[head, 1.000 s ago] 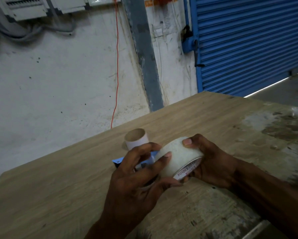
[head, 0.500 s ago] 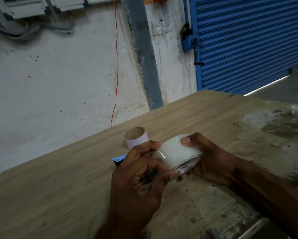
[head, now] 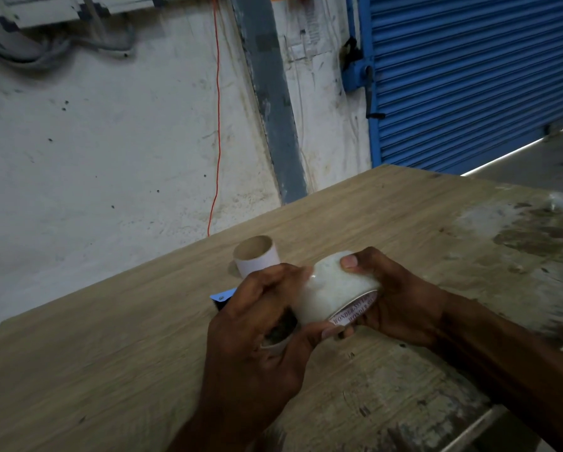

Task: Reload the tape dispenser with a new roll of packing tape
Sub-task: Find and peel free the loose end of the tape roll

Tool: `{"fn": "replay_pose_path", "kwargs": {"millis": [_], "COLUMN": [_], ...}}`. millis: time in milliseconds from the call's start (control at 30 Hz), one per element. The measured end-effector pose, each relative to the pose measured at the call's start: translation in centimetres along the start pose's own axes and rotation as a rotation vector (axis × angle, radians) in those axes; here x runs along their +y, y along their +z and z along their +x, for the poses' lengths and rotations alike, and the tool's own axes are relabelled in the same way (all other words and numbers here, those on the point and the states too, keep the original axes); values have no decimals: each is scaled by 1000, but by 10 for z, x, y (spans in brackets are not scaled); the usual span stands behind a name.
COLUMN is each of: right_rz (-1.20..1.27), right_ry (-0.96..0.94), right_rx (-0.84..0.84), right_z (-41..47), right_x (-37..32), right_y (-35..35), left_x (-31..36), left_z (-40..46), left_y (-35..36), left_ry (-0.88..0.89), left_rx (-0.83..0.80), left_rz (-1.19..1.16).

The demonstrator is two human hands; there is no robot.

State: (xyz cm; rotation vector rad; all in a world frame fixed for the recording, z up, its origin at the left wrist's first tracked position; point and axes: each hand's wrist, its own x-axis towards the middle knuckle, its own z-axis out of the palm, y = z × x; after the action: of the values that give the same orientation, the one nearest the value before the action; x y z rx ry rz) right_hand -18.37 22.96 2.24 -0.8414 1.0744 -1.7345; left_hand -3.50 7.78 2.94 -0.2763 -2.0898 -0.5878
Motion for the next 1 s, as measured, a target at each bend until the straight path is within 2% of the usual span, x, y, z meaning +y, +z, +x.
{"fn": "replay_pose_path", "kwargs": {"millis": [267, 367, 467, 567, 667, 833, 933, 1000], "right_rz": [7, 3, -17, -13, -29, -24, -23, -29], "right_ry": [14, 32, 35, 34, 26, 39, 35, 28], "right_rx": [43, 85, 61, 58, 62, 64, 55, 33], "right_z": [2, 1, 2, 2, 2, 3, 2, 2], "right_x": [1, 3, 1, 2, 3, 2, 2, 1], "right_y": [-2, -2, -1, -1, -1, -3, -2, 0], "left_x": [-2, 0, 4, 4, 7, 9, 5, 0], "left_z": [3, 3, 8, 7, 4, 7, 10, 5], "left_y": [-2, -6, -10, -10, -10, -11, -17, -18], "left_ry": [1, -31, -58, -33, -101, -125, 34, 151], "left_rx": [-24, -45, 15, 99, 171, 176, 70, -42], "left_rz": [26, -43, -118, -24, -30, -92, 178, 259]}}
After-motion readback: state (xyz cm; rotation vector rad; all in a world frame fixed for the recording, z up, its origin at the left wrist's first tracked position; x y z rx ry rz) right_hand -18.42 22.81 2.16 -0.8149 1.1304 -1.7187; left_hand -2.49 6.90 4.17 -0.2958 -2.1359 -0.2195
